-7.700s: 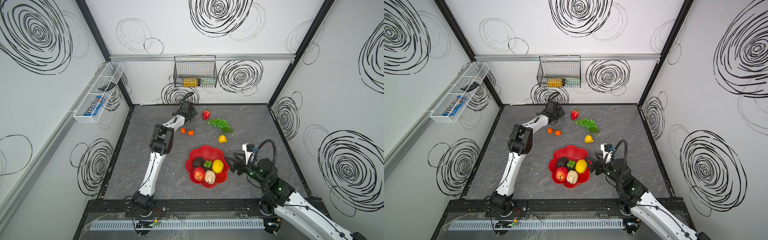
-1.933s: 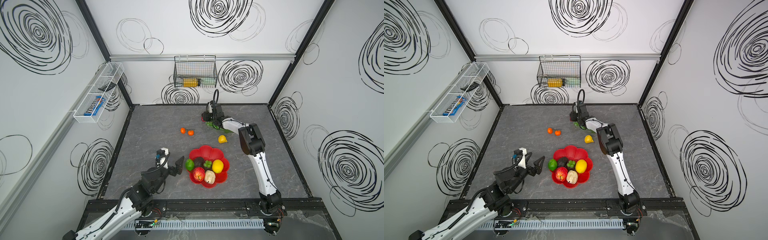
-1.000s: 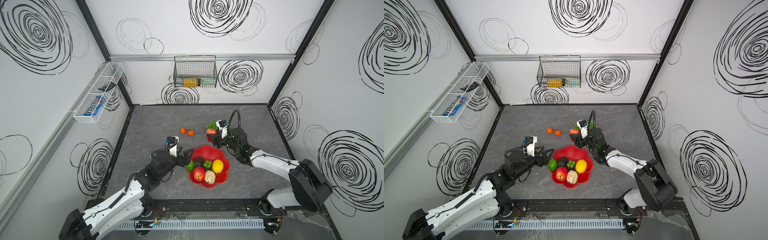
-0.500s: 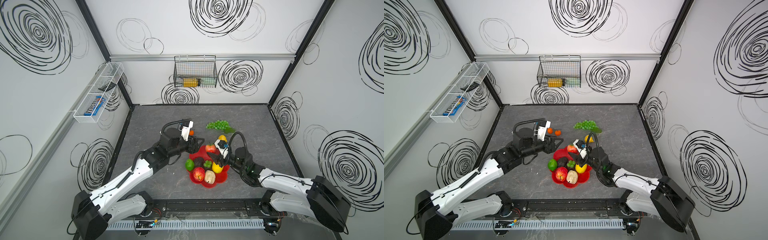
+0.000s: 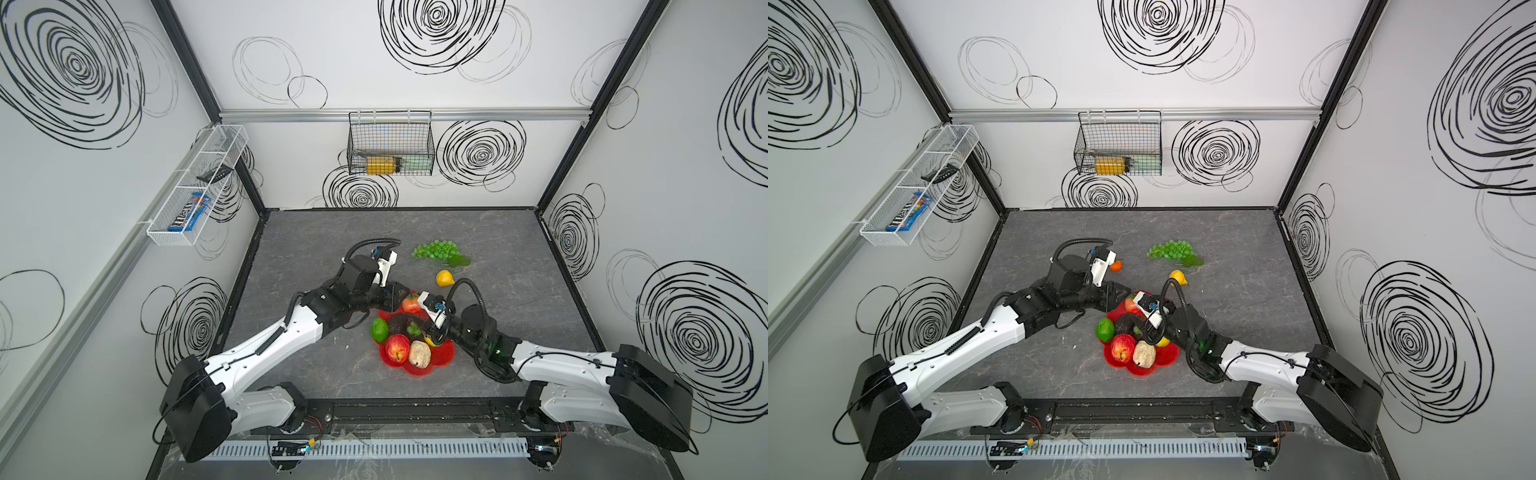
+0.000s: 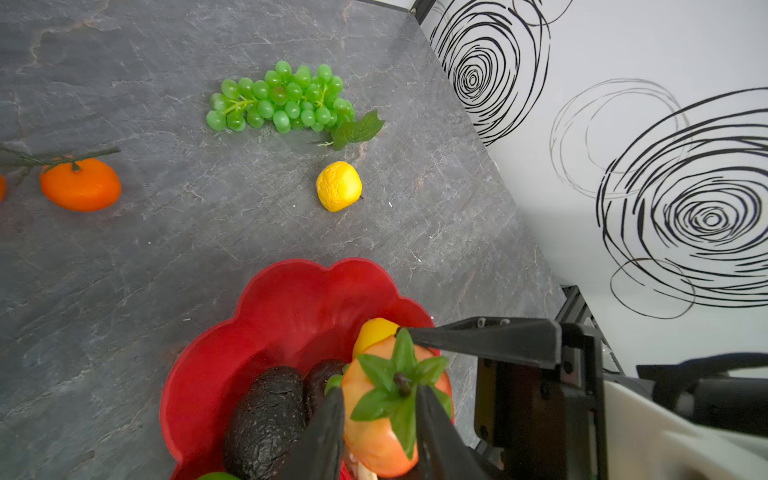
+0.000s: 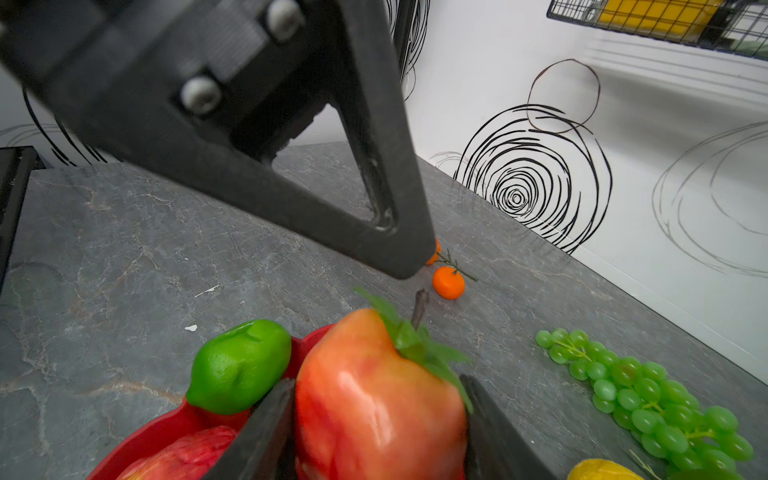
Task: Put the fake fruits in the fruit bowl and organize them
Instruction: 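Grasp the strawberry with the left gripper while the right gripper holds it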
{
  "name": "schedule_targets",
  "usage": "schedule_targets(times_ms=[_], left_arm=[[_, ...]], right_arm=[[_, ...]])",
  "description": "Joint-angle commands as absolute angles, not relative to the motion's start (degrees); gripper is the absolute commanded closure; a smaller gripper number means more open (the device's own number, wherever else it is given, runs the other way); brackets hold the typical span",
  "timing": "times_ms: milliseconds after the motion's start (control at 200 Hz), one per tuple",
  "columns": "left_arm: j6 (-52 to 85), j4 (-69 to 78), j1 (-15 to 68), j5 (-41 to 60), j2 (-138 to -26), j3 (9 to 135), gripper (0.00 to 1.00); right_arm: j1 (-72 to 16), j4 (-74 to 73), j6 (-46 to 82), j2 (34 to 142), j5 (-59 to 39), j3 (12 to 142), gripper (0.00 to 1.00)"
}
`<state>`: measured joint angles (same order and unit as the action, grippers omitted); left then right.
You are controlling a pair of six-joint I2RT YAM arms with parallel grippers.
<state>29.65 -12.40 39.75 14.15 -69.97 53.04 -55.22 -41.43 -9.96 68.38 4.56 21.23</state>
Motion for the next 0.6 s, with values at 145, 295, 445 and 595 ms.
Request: schedule_targets(times_ms=[145,295,445,595], left_arm=[[30.77,-9.24,40.17,15.82,-70.44,53.40,0.72],[31.02,-8.72,40.25,15.99,-70.91,52.78,0.74],[31.16,-8.30,40.56,16.52,-71.36,52.39,0.76],[31.19,-8.24,40.66,16.68,-71.98,52.12,0.77]], right_arm=[[-57.11,-44.11,-12.30,69.31,6.90,20.79,0.44],[-57.66,-44.12,-12.79,69.35,7.13,20.86,0.44],[-57.74,-44.24,-12.83,69.51,7.38,20.78,0.44],[-58.00,-44.17,-13.01,69.83,7.51,20.91,0.44]])
